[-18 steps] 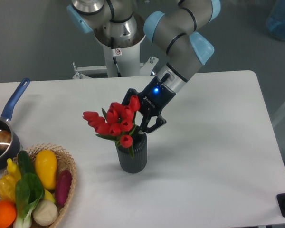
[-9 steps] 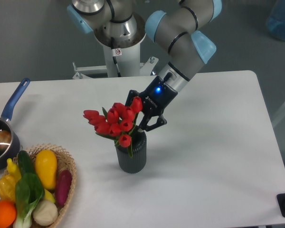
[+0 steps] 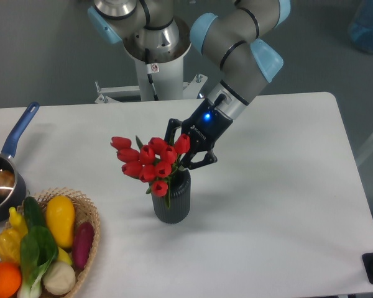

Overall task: Pick up the flowers from the vase
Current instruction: 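Close the gripper on the tulip bunch, then lift the tulip bunch up out of the grey vase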

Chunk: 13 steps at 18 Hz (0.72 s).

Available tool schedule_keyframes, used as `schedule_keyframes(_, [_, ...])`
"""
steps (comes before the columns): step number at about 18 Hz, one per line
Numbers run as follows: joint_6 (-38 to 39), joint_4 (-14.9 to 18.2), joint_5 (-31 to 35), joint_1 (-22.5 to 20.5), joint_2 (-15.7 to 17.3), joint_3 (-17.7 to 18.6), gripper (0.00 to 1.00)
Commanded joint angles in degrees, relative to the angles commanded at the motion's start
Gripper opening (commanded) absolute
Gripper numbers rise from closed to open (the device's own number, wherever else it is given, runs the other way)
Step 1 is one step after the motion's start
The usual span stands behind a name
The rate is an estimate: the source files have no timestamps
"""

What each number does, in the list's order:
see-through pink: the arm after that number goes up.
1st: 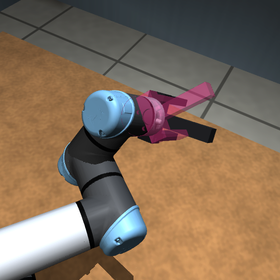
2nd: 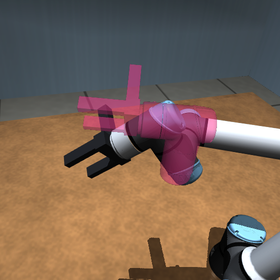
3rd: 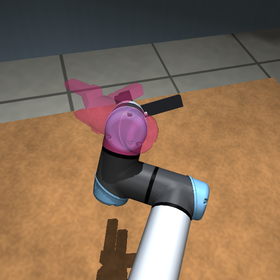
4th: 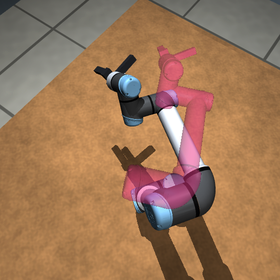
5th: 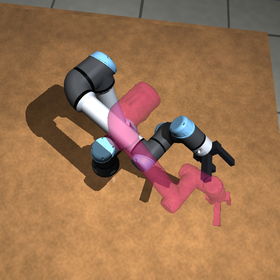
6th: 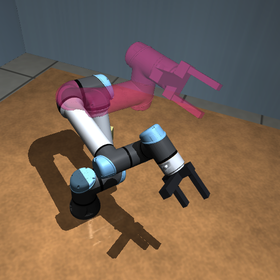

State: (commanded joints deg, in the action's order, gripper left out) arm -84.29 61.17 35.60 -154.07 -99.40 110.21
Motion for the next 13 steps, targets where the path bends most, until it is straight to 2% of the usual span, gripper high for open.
schedule_keyframes(3, [-0.1,0.0,0.0,0.0,0.2,0.0,0.27])
schedule_keyframes(13, [-0.2,-0.1,-3.1,-1.1,0.5,-0.1,0.28])
